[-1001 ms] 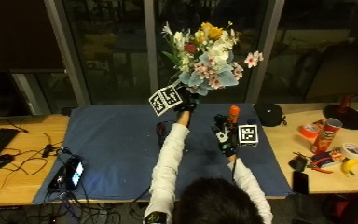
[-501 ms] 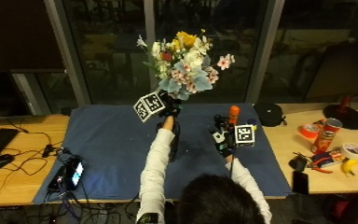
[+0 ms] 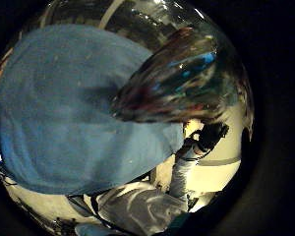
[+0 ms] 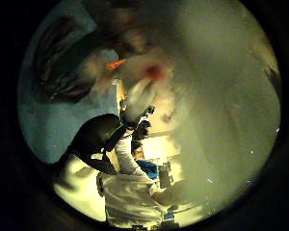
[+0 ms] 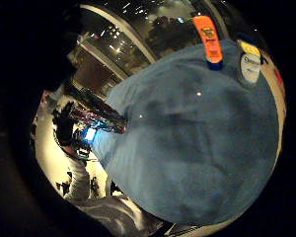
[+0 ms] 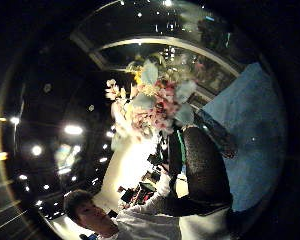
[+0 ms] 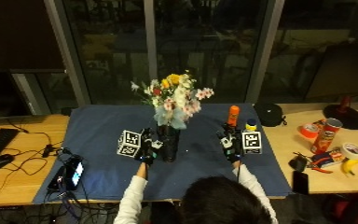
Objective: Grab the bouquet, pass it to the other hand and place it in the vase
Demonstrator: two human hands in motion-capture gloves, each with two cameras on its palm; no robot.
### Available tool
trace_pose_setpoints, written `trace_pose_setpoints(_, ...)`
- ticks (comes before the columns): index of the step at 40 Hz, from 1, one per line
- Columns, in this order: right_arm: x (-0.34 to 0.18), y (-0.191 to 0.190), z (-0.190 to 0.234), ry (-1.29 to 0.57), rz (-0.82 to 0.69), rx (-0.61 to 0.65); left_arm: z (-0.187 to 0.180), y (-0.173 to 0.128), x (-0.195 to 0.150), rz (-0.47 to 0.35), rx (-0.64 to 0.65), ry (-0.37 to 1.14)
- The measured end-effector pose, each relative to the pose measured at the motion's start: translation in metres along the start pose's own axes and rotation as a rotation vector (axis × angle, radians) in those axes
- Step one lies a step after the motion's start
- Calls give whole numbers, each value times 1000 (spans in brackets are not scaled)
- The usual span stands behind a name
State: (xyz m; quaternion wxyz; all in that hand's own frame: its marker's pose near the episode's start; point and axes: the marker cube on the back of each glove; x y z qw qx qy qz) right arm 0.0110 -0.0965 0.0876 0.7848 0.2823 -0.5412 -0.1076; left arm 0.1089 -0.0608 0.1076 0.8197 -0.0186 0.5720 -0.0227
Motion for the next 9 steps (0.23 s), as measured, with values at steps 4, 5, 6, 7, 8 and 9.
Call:
trace_pose_setpoints(4,16,6,1,7,67,-13,5,20,-25,-14,-16,1)
trace_pose_setpoints(5,19,8,3,15,83,-23,6,22,-27,-10,-19,1)
trace_pose_setpoints(6,23,9,4,24,98,-33,8,25,-29,-8,-23,3)
trace_pose_setpoints(7,25,10,6,31,112,-40,9,26,-31,-6,-26,5)
trace_pose_setpoints(8,27,11,7,34,123,-45,10,27,-32,-6,-29,6)
trace_pose_setpoints(9,28,11,8,36,128,-47,11,28,-32,-6,-30,6)
